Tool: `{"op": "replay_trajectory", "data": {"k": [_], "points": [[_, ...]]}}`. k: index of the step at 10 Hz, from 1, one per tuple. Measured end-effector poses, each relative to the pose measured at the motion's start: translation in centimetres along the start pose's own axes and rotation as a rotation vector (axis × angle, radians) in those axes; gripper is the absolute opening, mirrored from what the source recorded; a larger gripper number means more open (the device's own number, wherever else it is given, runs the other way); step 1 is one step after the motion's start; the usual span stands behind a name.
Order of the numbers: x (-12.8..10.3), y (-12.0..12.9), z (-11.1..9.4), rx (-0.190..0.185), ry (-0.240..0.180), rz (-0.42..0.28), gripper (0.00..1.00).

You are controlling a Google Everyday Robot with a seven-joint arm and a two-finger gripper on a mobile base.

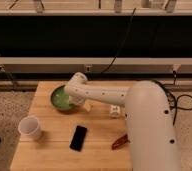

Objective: Drag the ceramic bowl in a circle

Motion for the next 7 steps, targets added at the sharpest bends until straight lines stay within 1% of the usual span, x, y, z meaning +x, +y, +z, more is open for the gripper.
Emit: {"op": "replay_trajectory", "data": {"k": [7], "points": [[-0.08, 0.05, 0.07, 0.0, 0.002, -0.02, 0.8]]}}
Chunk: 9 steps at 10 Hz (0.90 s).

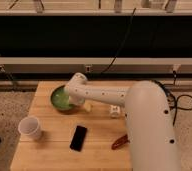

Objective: Drag the ceramic bowl in a circle

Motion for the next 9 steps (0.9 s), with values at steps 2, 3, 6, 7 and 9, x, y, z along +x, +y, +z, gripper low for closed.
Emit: {"op": "replay_trajectory", "data": {"k": [2, 3, 6, 7, 9], "points": [[0.0, -0.07, 0.0, 0.0, 0.001, -0.005, 0.8], [-0.04, -0.06, 0.02, -0.001, 0.001, -0.008, 0.8], [-0.1, -0.15, 0.03, -0.002, 0.002, -0.017, 0.8], [-0.08, -0.16, 0.04, -0.003, 0.002, -0.022, 0.8], [-0.05, -0.14, 0.04, -0.005, 0.001, -0.03, 0.8]]}}
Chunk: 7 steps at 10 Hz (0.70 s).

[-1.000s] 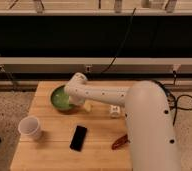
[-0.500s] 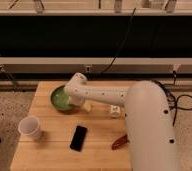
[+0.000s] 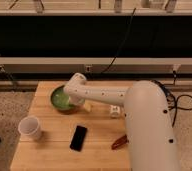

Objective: Drag the ceramic bowl in a circle

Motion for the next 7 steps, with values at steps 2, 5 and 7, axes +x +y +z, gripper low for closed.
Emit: {"op": "replay_trajectory", "data": {"k": [2, 5, 7], "points": [[0.04, -0.01, 0.0, -0.002, -0.001, -0.007, 0.8], [-0.03, -0.28, -0.03, -0.005, -0.001, -0.02, 0.75], [-0.18, -0.55, -0.1, -0.006, -0.002, -0.029, 0.77]]}}
